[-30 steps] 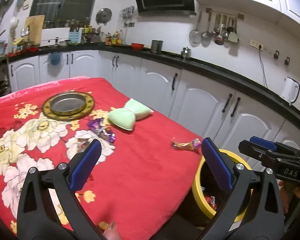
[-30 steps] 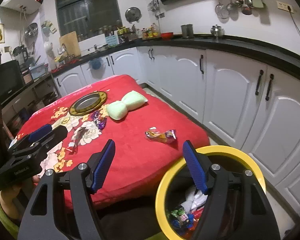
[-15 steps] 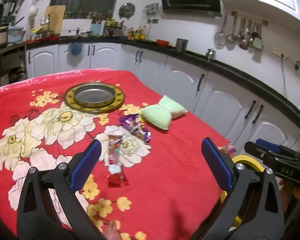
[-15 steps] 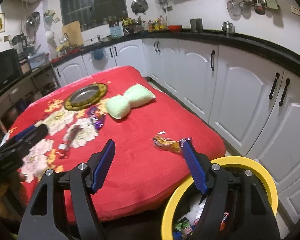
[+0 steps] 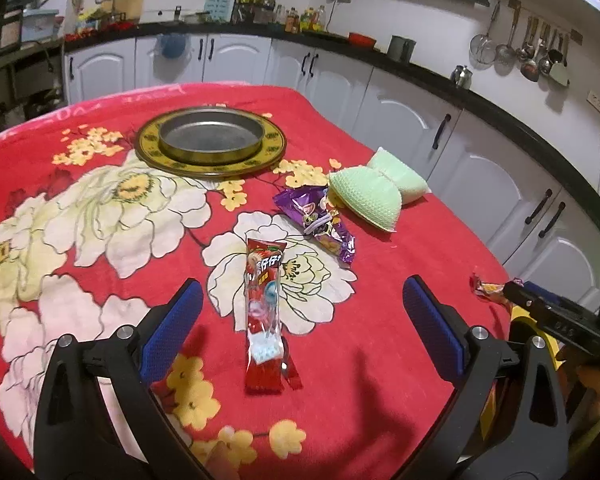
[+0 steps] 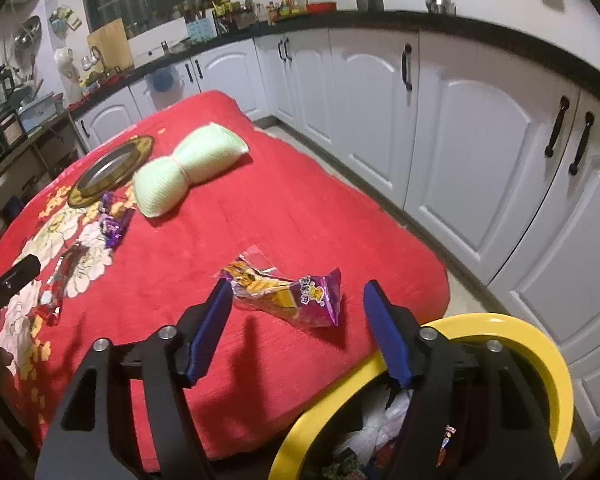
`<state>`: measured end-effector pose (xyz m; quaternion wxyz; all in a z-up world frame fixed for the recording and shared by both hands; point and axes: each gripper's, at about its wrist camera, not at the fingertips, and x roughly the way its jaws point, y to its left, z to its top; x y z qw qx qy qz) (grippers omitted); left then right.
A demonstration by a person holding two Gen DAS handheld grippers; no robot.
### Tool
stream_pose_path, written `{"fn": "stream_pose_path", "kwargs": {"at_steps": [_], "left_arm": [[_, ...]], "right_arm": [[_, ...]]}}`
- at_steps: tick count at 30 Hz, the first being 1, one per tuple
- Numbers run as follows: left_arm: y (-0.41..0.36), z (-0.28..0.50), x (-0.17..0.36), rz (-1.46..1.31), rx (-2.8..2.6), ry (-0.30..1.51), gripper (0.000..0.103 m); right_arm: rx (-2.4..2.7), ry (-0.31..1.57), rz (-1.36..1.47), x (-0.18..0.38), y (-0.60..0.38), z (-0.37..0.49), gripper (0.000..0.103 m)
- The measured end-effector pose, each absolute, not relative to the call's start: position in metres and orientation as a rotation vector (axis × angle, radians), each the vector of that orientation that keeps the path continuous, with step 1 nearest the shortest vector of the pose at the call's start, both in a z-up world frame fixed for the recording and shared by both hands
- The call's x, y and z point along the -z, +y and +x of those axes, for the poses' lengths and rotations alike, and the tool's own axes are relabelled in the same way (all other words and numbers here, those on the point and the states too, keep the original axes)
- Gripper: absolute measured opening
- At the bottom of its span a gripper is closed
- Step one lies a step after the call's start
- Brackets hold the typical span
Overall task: Collect trash
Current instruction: 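Lower the right tool toward the orange-purple candy wrapper while the left tool approaches the red snack stick, then close the right tool on the candy wrapper while the left tool grasps the red snack stick, then carry the candy wrapper and red snack stick over the bin with both tools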
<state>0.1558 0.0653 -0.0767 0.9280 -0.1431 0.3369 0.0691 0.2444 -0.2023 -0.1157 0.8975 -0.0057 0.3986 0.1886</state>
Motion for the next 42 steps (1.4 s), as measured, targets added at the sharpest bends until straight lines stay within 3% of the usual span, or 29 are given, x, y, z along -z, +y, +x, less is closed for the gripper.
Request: {"fn": "stream_pose_path", "kwargs": {"at_steps": [3, 5, 9, 17, 22, 42], "left_arm": [[0.067, 0.163, 0.083, -0.314, -0.134, 0.717, 0.084], [0.069, 0.167, 0.089, -0.322, -0.130, 0.737, 0.076], [0.072, 0.171, 0.100, -0.342, -0.128, 0.770, 0.061], [0.085, 0.167, 0.112, -0.402, -0.138, 0.804, 0.013], [0.091, 0.161, 0.113, -0.430, -0.135, 0.796, 0.008], [0.069, 0.129, 0.080, -0.343, -0.083, 0.710, 0.007]], "right_arm": [[-0.404, 0.851, -0.006, 0.125, -0.200, 0.252, 0.055], [-0.425, 0.868, 0.001, 0.130, -0.198, 0.254, 0.042], [-0.437, 0.859, -0.015, 0.130, -0.189, 0.249, 0.036], [-0.487, 0.843, -0.045, 0.129, -0.169, 0.225, 0.025], [-0.514, 0.839, -0.086, 0.127, -0.153, 0.210, 0.022], [-0.622, 0.784, -0.092, 0.095, -0.137, 0.156, 0.019]]}}
